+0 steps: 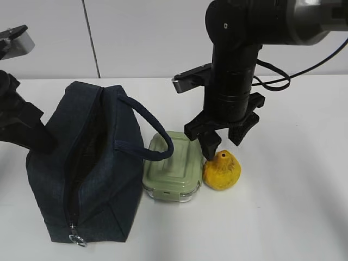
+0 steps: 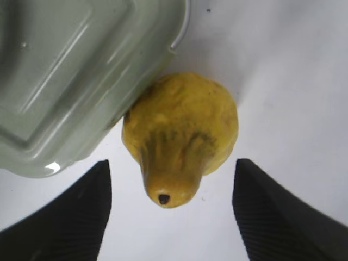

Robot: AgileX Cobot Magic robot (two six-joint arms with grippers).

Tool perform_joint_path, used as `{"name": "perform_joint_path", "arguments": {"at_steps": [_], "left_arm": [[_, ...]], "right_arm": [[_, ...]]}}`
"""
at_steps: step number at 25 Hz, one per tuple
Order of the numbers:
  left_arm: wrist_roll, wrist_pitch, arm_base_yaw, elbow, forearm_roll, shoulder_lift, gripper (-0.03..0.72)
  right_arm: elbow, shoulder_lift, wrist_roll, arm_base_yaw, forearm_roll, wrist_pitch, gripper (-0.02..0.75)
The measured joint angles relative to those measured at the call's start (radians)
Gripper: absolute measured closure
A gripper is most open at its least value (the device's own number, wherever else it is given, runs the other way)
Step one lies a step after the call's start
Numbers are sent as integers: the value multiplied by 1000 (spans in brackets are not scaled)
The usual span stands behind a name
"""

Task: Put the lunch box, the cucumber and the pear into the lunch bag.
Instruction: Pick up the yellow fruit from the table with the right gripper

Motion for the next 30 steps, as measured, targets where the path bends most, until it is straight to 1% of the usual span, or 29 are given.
{"name": "perform_joint_path", "arguments": {"at_steps": [6,16,19,24,26,30], "left_arm": [[0,0,0,0,0,0,665],[1,0,0,0,1,0,666],[1,0,0,0,2,0,666],[1,0,0,0,3,0,666],[1,0,0,0,3,0,666],[1,0,0,0,5,0,666]], "right_arm": [[45,0,0,0,0,0,213],[49,15,0,0,1,-23,258],[49,15,-1,0,1,-38,290],[49,15,-1,0,1,-44,368],[49,15,-1,0,1,-44,411],[49,15,-2,0,-1,-45,573]]}}
